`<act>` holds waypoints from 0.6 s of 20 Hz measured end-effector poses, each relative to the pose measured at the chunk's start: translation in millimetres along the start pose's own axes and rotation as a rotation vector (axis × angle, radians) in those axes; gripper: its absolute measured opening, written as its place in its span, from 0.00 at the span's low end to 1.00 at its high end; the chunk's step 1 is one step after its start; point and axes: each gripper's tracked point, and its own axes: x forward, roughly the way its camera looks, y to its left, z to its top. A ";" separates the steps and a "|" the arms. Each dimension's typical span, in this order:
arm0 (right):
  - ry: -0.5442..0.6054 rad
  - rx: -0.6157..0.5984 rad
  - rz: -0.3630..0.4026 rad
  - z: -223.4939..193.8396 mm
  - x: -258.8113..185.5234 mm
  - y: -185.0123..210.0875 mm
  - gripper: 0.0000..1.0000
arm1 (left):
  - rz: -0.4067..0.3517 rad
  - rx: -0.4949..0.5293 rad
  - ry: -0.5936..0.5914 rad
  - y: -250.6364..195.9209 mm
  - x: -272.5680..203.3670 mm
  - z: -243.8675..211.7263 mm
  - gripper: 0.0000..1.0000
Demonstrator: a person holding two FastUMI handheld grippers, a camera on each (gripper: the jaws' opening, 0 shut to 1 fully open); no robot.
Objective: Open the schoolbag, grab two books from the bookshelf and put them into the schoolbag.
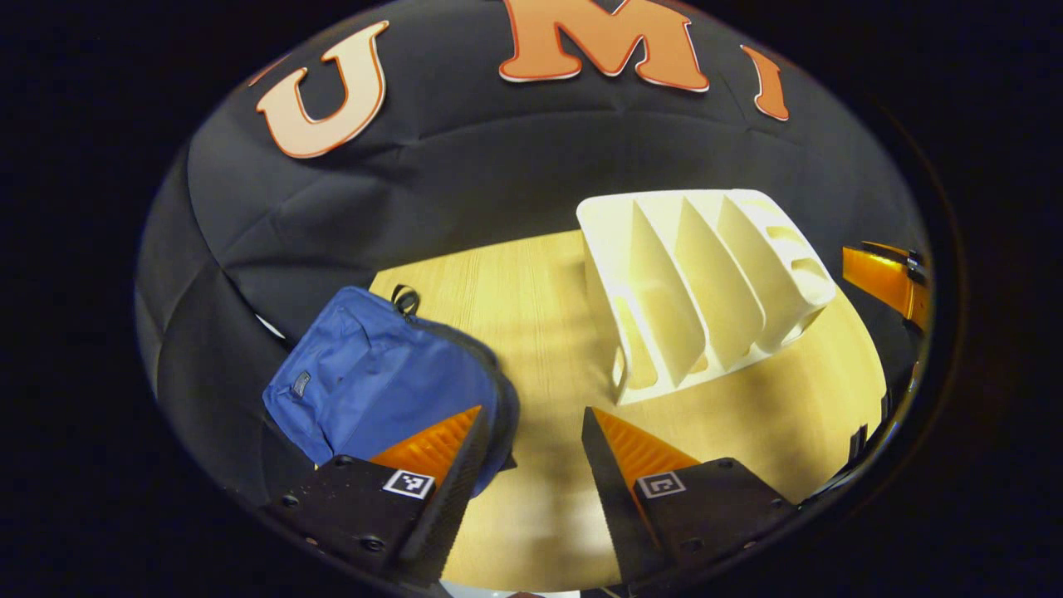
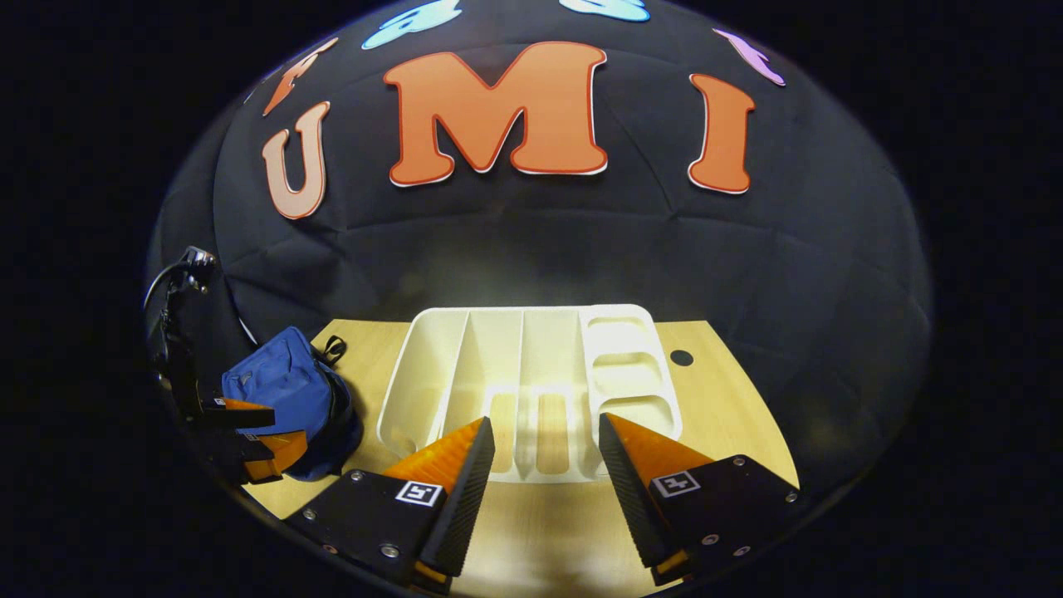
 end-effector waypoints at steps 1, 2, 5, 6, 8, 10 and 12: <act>-0.016 -0.001 -0.006 4.0 -3.2 -6.0 0.77 | 0.005 -0.005 -0.041 -8.1 -1.8 9.4 0.78; -0.038 -0.007 -0.015 10.0 -6.2 -12.6 0.78 | 0.015 -0.013 -0.080 -15.0 -5.4 18.8 0.78; -0.126 -0.027 -0.046 32.5 -15.1 -30.3 0.79 | -0.005 -0.063 -0.210 -44.3 -23.0 54.4 0.78; -0.157 -0.029 -0.053 39.6 -19.0 -35.5 0.79 | -0.010 -0.067 -0.258 -51.8 -31.0 68.8 0.78; -0.208 -0.028 -0.069 51.7 -25.2 -42.1 0.80 | -0.003 -0.070 -0.356 -59.1 -44.6 91.6 0.78; -0.259 -0.026 -0.086 63.7 -31.2 -52.5 0.80 | 0.015 -0.078 -0.439 -64.7 -56.7 110.9 0.87; -0.301 -0.025 -0.100 74.8 -38.3 -58.1 0.82 | 0.021 -0.104 -0.525 -69.5 -74.6 129.2 0.92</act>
